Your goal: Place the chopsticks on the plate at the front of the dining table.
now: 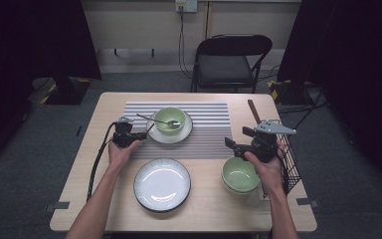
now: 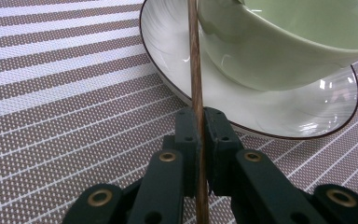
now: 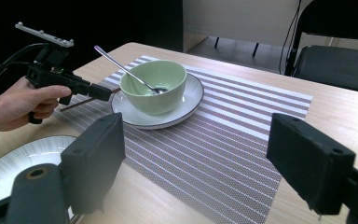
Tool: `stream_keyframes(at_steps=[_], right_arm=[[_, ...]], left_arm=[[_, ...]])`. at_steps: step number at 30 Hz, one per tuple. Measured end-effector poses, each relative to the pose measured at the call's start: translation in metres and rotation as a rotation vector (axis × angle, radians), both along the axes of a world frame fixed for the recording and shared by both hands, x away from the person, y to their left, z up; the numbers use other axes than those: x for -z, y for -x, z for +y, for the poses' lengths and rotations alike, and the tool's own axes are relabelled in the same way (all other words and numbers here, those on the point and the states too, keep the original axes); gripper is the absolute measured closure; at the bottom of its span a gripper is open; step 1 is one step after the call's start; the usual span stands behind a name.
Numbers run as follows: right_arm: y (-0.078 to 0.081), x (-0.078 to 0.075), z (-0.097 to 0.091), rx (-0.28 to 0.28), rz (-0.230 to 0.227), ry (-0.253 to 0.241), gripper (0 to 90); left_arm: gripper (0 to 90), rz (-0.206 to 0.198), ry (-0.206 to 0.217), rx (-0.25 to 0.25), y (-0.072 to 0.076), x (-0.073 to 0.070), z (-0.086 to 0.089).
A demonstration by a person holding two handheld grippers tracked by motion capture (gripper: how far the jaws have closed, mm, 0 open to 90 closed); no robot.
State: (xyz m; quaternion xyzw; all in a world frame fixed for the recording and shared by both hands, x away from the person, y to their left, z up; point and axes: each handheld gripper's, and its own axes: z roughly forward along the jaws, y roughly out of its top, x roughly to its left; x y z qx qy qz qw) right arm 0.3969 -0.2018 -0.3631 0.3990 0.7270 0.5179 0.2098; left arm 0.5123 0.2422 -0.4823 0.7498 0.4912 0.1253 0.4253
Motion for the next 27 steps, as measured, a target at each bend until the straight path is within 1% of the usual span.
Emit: stream_keyframes(at_steps=[4,6,8,9,12,14,17,20,21,23,25,26,27], right_arm=[[-0.0001,0.0005,-0.0002,-0.001,0.002,-0.002,18.8],[0.0,0.0004,-0.0003,0.0,0.001,-0.002,18.9],[0.0,0.0004,-0.0003,0.0,0.002,-0.003,18.9],[0.0001,0.0005,-0.0002,-0.001,0.002,-0.003,18.9],[-0.0003,0.0012,0.0004,0.0,0.005,-0.002,18.9],[-0.0009,0.0017,0.0007,-0.002,0.005,0.0,18.9],[-0.0009,0.002,0.0019,-0.005,0.009,0.002,18.9],[-0.0005,0.0019,0.0018,-0.006,0.006,0.001,18.9],[-0.0004,0.0019,0.0016,-0.004,0.008,0.0,18.9],[-0.0006,0.0023,0.0014,-0.002,0.011,0.0,18.9],[-0.001,0.0029,0.0017,-0.004,0.011,0.0,18.9],[-0.001,0.003,0.0019,-0.005,0.01,0.002,18.9],[-0.0011,0.0031,0.002,-0.007,0.01,0.003,18.9]], left_arm=[[84.9,0.002,0.003,0.002,-0.0005,0.0002,0.0007],[84.9,0.005,0.019,-0.004,-0.0009,0.0005,0.0004],[85.0,0.004,0.014,-0.01,-0.0011,0.0001,0.0003],[85.0,0.005,0.019,-0.013,-0.0015,0.0003,0.0001],[84.8,-0.006,0.001,-0.011,-0.0008,-0.0013,0.0001],[84.6,0.003,0.012,-0.011,-0.0008,-0.0007,-0.0001],[84.5,0.001,0.006,-0.007,-0.0013,0.0002,-0.0012],[84.9,-0.004,0.0,-0.015,-0.0015,0.0009,-0.0022],[84.9,0.001,0.009,-0.007,-0.0019,0.0007,-0.002],[85.2,0.008,0.01,-0.005,-0.0033,-0.0003,-0.0021],[85.3,0.001,-0.003,-0.015,-0.0049,-0.002,-0.0032],[85.3,0.001,0.007,-0.011,-0.0057,-0.0026,-0.0036],[85.3,0.002,0.001,-0.011,-0.0064,-0.0035,-0.005]])
